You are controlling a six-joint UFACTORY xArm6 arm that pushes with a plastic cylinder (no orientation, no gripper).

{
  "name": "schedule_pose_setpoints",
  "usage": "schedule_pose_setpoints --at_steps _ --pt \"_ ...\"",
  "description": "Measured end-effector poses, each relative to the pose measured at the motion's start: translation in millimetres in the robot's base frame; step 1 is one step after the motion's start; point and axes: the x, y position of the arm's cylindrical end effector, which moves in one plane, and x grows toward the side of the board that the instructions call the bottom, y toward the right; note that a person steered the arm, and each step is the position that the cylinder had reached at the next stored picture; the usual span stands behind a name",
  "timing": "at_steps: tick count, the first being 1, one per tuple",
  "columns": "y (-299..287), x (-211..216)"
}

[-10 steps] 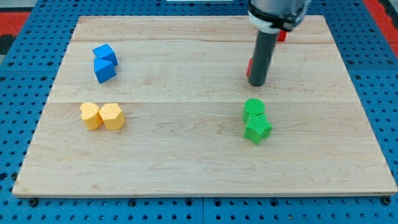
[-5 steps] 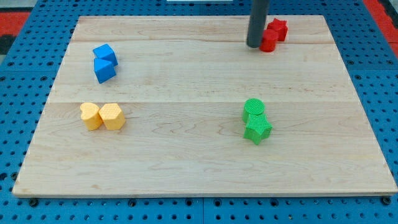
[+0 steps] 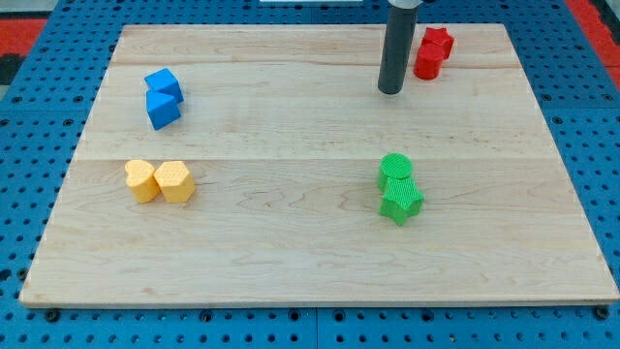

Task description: Push the red circle into the red star

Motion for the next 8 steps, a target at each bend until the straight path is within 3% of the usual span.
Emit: schedule_pose_setpoints --at_steps 8 --pt "-14.2 -0.5"
